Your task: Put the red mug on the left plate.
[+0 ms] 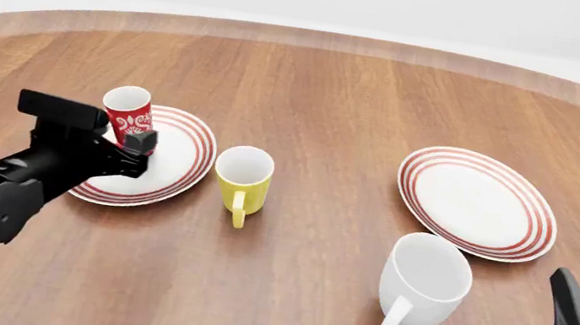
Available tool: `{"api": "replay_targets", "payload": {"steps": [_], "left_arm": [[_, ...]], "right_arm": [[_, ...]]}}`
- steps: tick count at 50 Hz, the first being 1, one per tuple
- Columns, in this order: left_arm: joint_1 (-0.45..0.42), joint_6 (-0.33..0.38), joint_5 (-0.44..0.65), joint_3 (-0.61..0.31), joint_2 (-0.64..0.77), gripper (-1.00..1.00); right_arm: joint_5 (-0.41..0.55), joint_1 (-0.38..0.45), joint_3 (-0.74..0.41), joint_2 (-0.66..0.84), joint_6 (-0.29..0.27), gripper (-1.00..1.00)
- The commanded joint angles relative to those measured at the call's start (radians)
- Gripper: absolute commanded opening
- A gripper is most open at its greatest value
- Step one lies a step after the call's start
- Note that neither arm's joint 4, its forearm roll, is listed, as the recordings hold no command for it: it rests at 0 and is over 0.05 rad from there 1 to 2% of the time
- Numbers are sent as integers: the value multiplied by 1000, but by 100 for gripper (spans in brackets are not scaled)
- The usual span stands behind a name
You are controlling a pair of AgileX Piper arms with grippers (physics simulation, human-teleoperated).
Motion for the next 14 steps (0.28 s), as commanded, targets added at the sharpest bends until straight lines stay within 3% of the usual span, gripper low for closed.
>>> {"api": "replay_targets", "payload": {"steps": [1,14], "left_arm": [[-54,-10,25,19,-79,100],[-111,-35,45,33,-152,100]], "right_arm": [[-2,0,0,2,-1,100],[-1,1,0,2,-2,100]]}}
